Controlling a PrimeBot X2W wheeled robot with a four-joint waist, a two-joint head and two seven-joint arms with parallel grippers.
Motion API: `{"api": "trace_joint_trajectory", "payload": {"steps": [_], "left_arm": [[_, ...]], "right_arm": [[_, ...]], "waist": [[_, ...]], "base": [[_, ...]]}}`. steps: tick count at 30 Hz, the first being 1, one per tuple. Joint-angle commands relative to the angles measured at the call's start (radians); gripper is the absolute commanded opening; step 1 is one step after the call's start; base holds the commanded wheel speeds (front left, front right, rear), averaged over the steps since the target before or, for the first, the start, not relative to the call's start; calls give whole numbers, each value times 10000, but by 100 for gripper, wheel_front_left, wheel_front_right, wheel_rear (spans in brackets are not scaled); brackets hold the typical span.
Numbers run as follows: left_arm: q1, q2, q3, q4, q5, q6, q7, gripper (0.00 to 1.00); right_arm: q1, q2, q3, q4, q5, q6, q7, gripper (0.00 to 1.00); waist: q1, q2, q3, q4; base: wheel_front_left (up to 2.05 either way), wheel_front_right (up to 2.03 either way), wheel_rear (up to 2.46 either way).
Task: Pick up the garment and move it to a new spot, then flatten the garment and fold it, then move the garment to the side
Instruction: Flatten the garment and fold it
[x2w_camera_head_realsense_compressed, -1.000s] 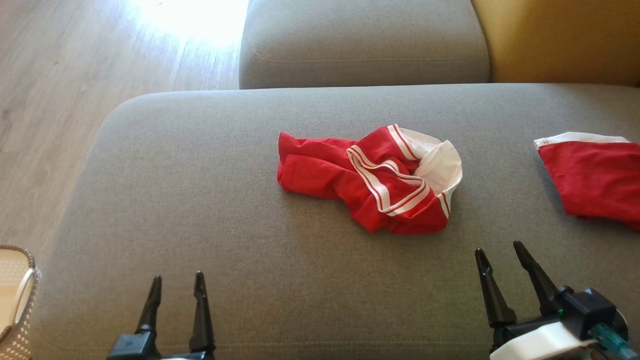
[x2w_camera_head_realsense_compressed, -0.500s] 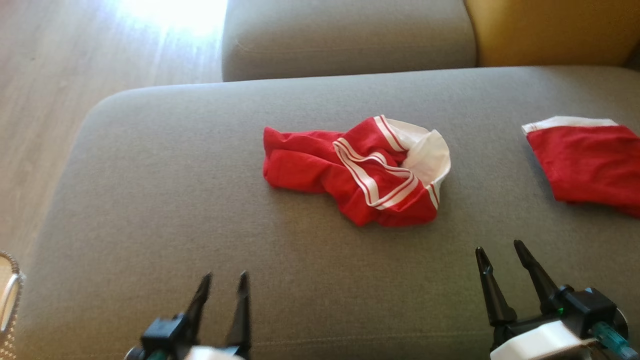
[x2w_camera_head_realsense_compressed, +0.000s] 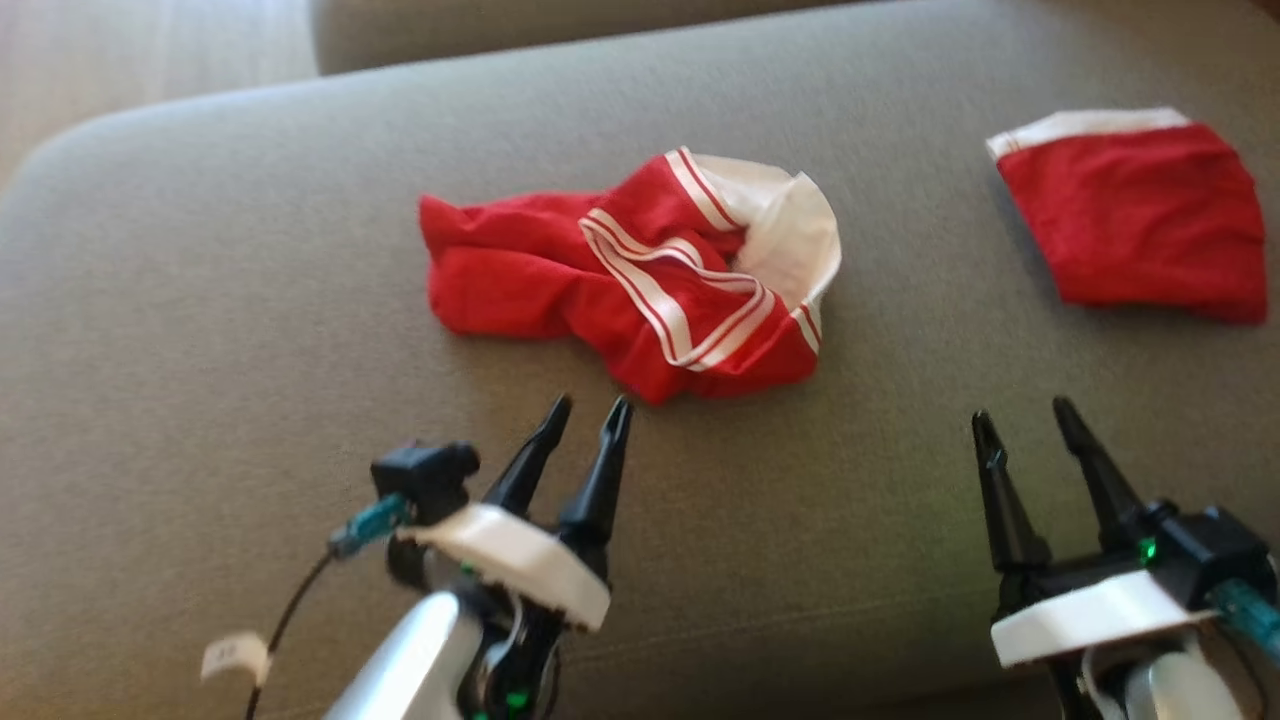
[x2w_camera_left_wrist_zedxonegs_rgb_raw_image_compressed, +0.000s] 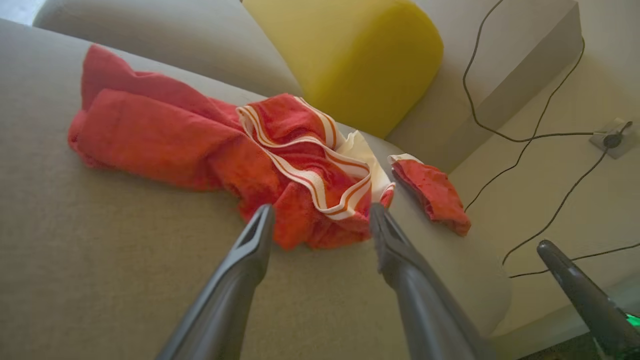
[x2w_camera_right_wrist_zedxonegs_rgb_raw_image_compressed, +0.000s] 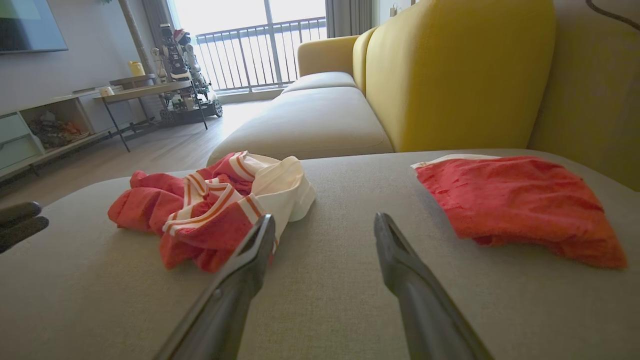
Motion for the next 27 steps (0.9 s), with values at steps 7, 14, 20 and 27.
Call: {"api": "trace_joint_trajectory", "payload": {"steps": [7, 14, 20, 27], "left_arm": [[-1709, -55, -712, 456, -1696, -255, 393, 100], [-2597, -55, -1267, 1327, -1949, -258, 267, 100], [-3094, -55, -1399, 1816, -2001, -164, -87, 100], [-3415, -55, -1417, 2143, -1880, -23, -422, 42]], "right_arm": [[-738, -77, 116, -485, 275, -4, -65, 100], [-990, -77, 121, -535, 441, -4, -65, 100], [-1100, -77, 153, -528, 521, -4, -65, 100], [-1177, -77, 235, -462, 554, -4, -65, 100]], "waist": [[0, 0, 1162, -864], [0, 0, 1626, -1133], [0, 0, 1816, -1219], [0, 0, 1849, -1255]], "base": [[0, 0, 0], [0, 0, 0], [0, 0, 0], [0, 0, 0]]}}
